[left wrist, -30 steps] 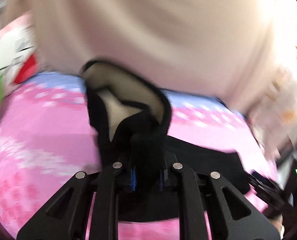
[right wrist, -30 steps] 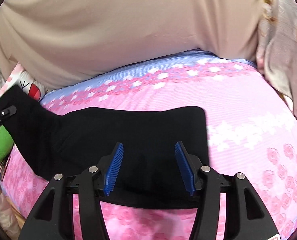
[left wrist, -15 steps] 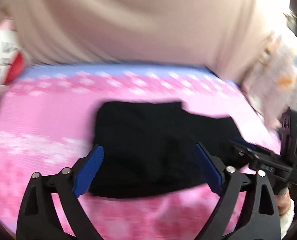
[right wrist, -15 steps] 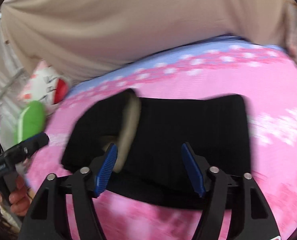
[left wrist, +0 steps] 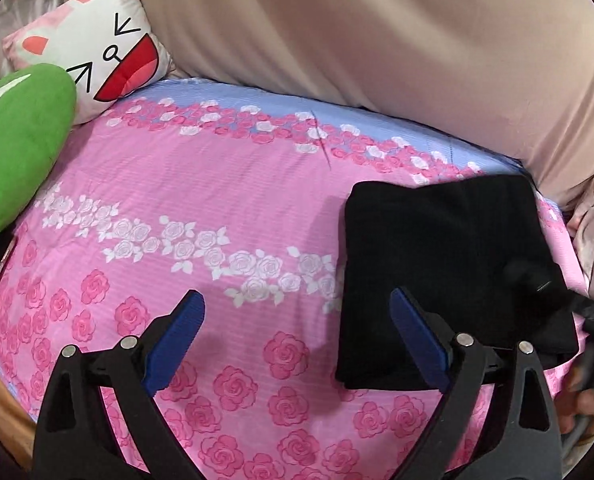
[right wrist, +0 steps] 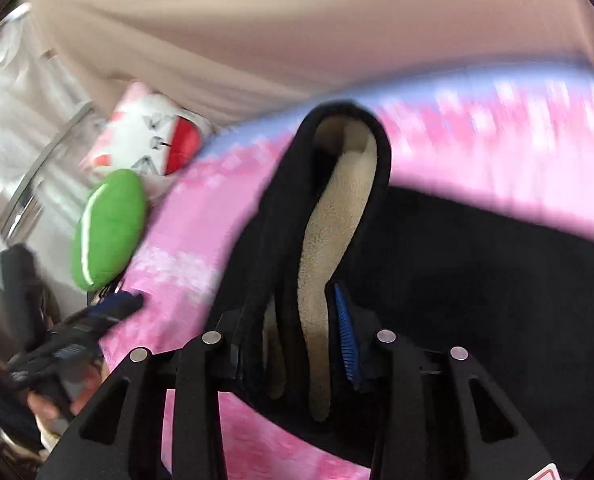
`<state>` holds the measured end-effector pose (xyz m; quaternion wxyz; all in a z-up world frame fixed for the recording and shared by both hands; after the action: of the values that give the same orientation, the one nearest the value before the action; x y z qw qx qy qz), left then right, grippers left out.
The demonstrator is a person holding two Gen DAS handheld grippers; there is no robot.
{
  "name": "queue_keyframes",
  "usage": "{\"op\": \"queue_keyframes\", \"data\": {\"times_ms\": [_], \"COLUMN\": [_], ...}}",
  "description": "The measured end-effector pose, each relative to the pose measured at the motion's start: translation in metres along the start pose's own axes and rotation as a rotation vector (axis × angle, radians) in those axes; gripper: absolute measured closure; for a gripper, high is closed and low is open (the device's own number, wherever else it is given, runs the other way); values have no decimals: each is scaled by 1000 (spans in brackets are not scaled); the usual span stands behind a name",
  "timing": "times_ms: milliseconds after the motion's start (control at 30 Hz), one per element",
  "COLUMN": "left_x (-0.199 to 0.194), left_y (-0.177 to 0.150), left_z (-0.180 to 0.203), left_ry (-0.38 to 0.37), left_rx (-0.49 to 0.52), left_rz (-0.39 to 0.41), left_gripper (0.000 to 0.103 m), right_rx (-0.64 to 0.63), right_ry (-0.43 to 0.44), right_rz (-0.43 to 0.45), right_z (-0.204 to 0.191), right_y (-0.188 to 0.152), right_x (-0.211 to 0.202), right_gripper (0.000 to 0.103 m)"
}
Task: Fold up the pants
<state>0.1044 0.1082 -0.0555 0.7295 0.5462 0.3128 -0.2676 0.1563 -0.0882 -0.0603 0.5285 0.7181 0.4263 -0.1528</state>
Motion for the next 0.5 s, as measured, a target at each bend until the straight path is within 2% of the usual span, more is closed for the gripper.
{"op": "queue_keyframes", "data": {"times_ms": [67,133,167,200,267,333,400,433,467,500], "left_x": [-4,-8,-8,-6,2,11,20,21,21,21], "left_y": [2,-1,-2,-4,-12,-19,-26,-28,-28,-29], "left_z": [8,18,24,30,43,53,66,70,74,79], "left_ry": [-29,-46,-58,-73,-98,-118,-129,-131,-134,-132], "left_rx": [15,29,37,43,54,60,71,74,79,88], "left_rz": [9,14,12,2,-32,-64,-96,-101,-101,-99], "left_gripper": [11,11,11,11,11,11,11,11,11,11], "right_rx": [-64,-94,-86,-58,-10,116,227,272,326,339], "right_ry": [-39,-133,-163,-237,-357,-431,-519,-495,-406,-311], "right_rz": [83,170,186,200,157,79,-52,-62,-32,-2], "right_z": [-9,4,15,38,83,135,180,185,180,167], "right_y": [24,40,42,36,11,-32,-84,-94,-97,-91], "right_x": [-36,-83,-97,-122,-139,-139,-126,-121,-115,-109], "right_gripper": [71,85,99,99,98,92,91,89,87,80]}}
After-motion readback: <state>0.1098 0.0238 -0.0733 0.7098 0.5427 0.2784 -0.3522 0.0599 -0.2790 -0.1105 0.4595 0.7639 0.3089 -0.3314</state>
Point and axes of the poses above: each gripper's, at about its wrist camera, not at the fingertips, and x roughly the way its jaws point, z to its right, y to its top, the point moved 10 cm from there along x, roughly the way its jaws point, and after that the axes turned 7 degrees about -x, right-handed, at the moved point
